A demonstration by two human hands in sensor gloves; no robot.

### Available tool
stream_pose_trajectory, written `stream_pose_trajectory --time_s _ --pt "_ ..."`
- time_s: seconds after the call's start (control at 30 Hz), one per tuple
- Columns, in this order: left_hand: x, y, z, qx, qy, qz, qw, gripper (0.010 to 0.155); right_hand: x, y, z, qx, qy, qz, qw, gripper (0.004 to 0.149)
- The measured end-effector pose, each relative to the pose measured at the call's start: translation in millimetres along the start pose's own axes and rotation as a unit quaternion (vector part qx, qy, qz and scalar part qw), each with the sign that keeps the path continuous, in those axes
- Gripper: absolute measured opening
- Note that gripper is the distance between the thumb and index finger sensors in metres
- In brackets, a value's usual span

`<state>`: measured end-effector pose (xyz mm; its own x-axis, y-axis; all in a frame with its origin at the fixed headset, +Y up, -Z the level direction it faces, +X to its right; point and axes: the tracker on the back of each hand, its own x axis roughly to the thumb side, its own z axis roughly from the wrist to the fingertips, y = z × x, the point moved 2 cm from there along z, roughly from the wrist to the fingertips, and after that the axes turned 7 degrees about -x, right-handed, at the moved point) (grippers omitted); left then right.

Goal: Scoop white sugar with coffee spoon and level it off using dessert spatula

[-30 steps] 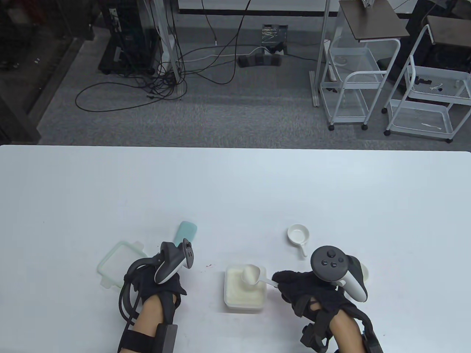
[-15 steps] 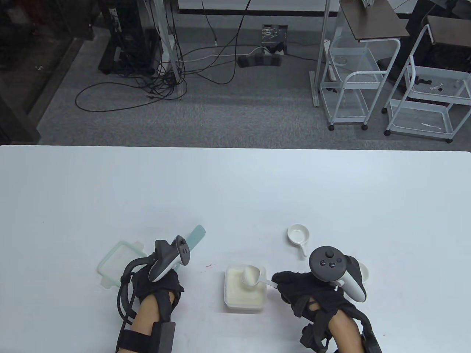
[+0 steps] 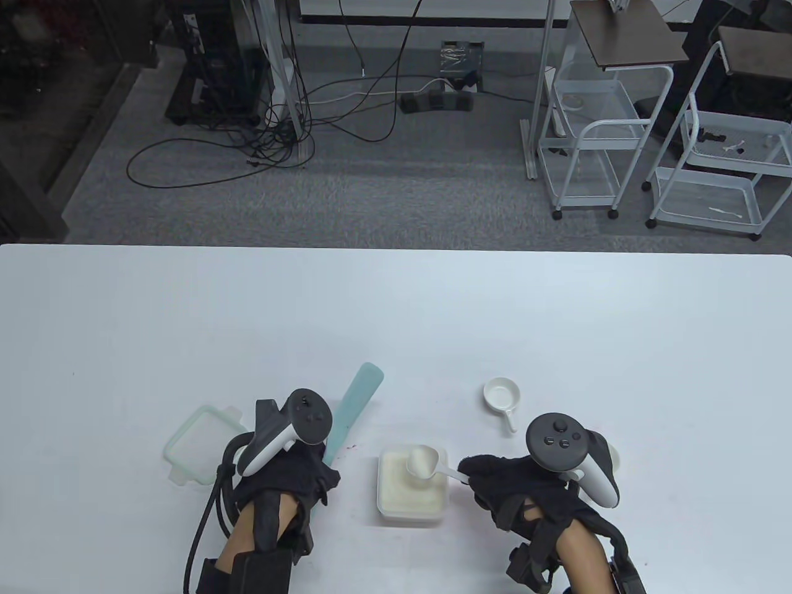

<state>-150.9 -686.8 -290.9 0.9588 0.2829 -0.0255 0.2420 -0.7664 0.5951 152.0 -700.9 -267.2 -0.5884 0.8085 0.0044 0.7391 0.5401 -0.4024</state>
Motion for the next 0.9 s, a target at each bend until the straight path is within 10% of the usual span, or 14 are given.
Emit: stream_pose_trajectory --time_s 0.33,0.9 --pt "64.2 37.7 -17.2 -0.07 0.099 0.033 0.992 0.058 -4.3 -1.1 1.1 0.007 -0.013 0.007 1.0 0.044" --pt "75.8 51.6 -18.6 -0.096 0.105 0.062 0.988 0.058 -7.9 0.8 0.9 0.017 -0.022 0.022 0.999 0.044"
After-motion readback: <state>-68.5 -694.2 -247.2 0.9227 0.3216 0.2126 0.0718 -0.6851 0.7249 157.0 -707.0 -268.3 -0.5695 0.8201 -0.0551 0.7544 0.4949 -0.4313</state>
